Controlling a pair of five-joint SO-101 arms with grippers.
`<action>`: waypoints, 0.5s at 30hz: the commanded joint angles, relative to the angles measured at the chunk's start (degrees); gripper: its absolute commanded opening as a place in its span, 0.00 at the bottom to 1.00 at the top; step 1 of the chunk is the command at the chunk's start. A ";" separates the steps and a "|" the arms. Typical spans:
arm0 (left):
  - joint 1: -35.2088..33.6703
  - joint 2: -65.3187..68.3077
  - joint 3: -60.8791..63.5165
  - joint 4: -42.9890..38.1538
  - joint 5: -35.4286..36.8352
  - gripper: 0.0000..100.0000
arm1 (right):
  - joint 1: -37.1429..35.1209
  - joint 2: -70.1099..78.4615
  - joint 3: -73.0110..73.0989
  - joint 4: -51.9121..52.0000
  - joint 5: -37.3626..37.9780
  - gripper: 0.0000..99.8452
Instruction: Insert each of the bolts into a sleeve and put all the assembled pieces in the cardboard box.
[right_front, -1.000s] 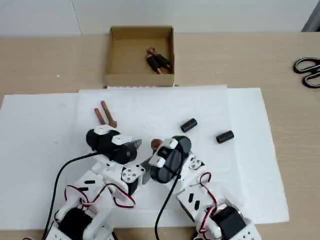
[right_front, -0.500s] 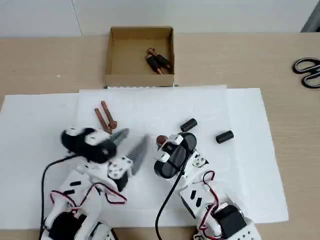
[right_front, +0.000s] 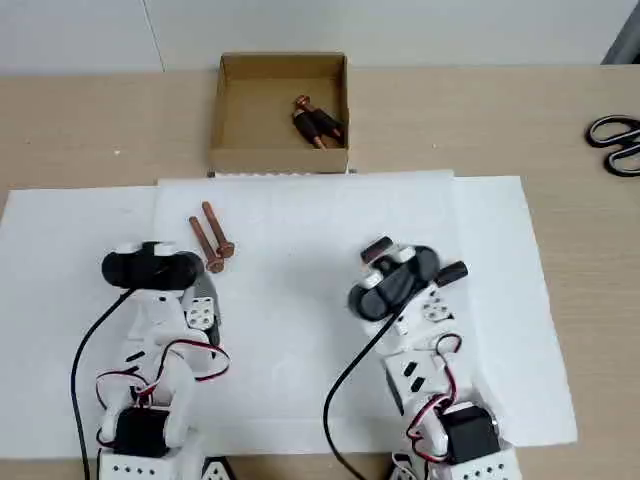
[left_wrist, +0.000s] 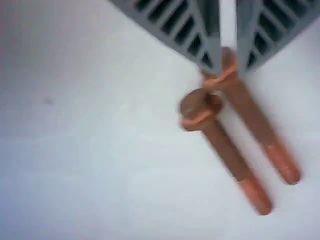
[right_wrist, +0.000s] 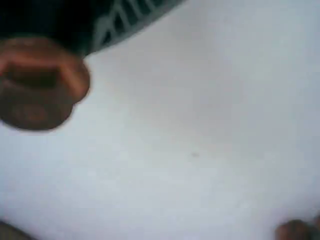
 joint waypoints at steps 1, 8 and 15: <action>-2.29 -0.44 2.51 -2.20 -0.35 0.01 | 5.49 -0.48 -0.44 -1.45 -4.75 0.00; -2.37 -0.26 3.12 -1.93 -0.35 0.01 | 10.51 -0.40 2.46 -1.45 -12.66 0.00; -2.29 -0.26 3.12 -1.93 -0.62 0.01 | 8.75 0.92 -6.59 -1.45 -19.25 0.00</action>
